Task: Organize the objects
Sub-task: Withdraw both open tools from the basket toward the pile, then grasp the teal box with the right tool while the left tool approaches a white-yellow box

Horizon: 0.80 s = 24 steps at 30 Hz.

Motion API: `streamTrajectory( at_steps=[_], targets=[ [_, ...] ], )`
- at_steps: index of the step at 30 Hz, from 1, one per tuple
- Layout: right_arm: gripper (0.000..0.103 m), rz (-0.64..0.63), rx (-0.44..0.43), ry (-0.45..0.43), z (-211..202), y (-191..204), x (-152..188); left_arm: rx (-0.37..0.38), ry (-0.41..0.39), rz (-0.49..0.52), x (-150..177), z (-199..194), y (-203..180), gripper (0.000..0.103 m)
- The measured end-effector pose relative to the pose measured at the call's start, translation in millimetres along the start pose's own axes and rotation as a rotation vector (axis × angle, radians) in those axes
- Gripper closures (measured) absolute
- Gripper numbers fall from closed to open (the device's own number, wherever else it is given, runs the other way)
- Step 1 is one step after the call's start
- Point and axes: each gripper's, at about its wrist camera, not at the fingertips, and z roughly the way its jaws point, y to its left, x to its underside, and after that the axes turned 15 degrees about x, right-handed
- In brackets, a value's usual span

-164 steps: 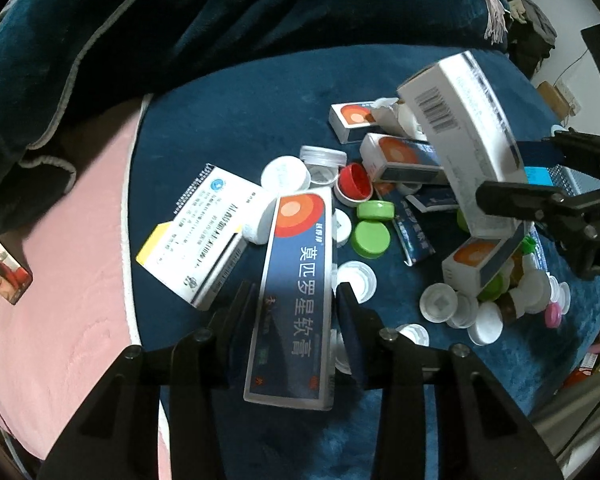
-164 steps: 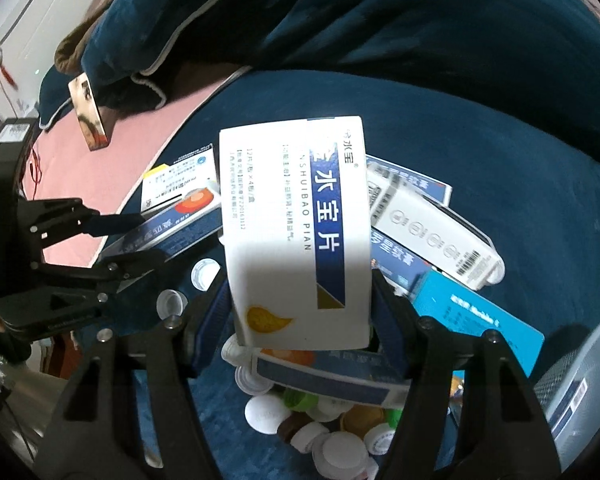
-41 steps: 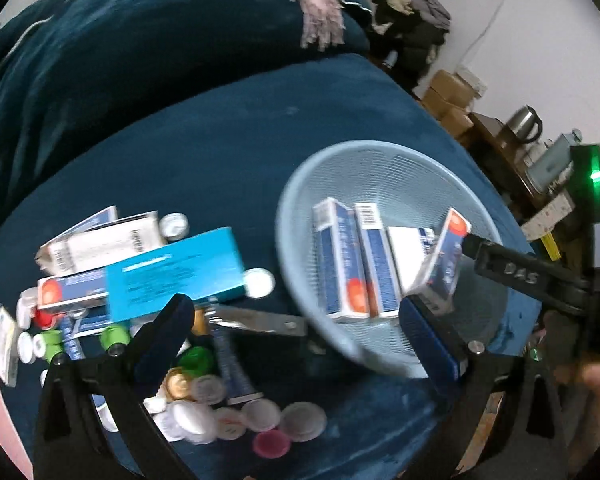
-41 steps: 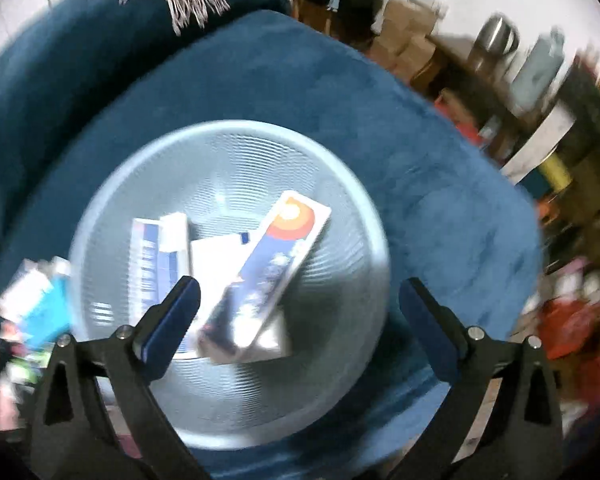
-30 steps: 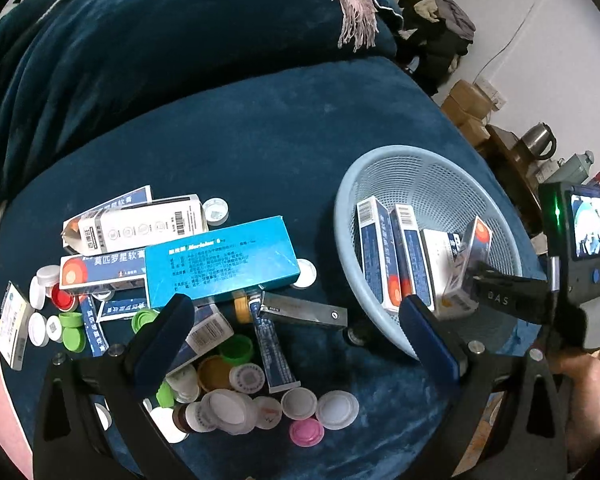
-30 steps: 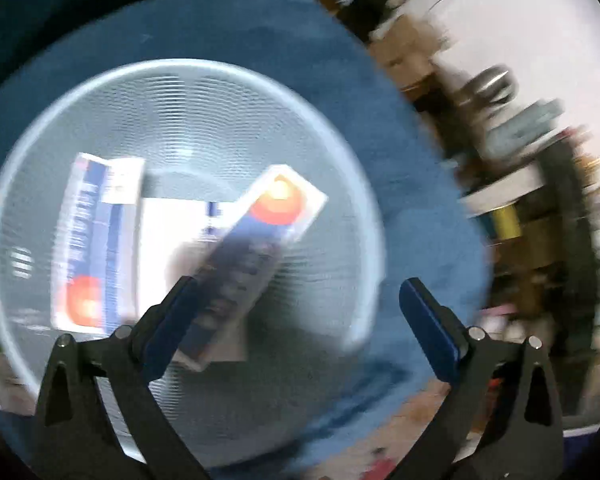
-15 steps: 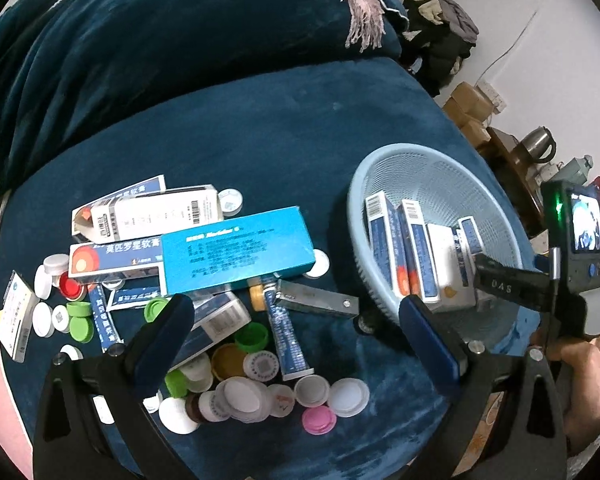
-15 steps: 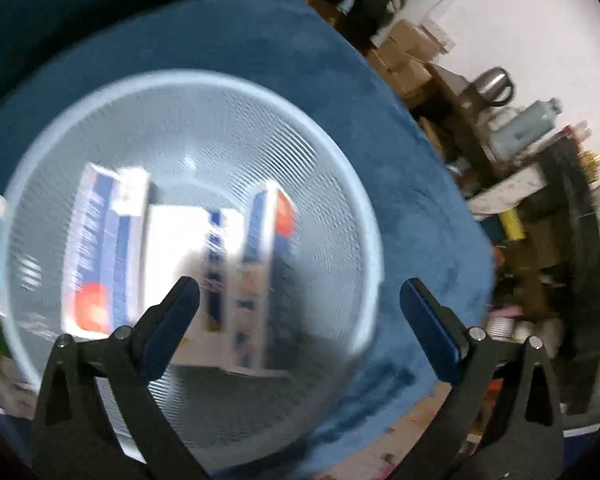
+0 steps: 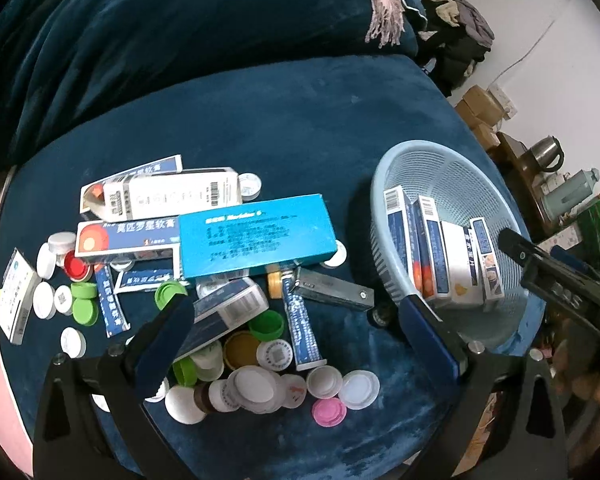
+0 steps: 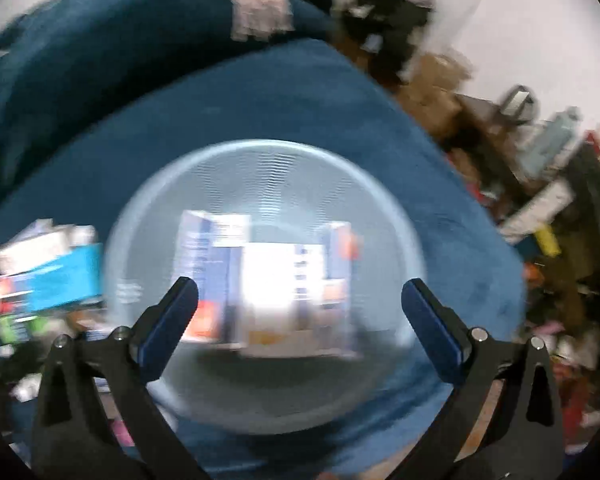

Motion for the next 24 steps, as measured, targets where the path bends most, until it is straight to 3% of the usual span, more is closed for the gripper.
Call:
streamTrajectory(
  at_steps=[2, 6, 10, 24],
  targets=[
    [0.001, -0.033, -0.079, -0.004, -7.4, 16.5, -0.4, -0.004, -0.008, -0.003, 1.7, -4.2, 4.5, 0.001],
    [0.001, -0.108, -0.151, -0.036, -26.0, 50.6, 2.6, -0.026, -0.033, -0.001, 6.9, -16.1, 16.5, 0.001],
    [0.001, -0.132, -0.188, -0.072, -33.4, 61.3, 4.2, -0.055, -0.057, -0.006, 13.3, -28.7, 31.6, 0.001],
    [0.001, -0.166, -0.239, -0.047, -49.7, 100.2, 11.6, -0.116, -0.103, -0.075, 22.2, -56.1, 81.6, 0.001]
  ],
)
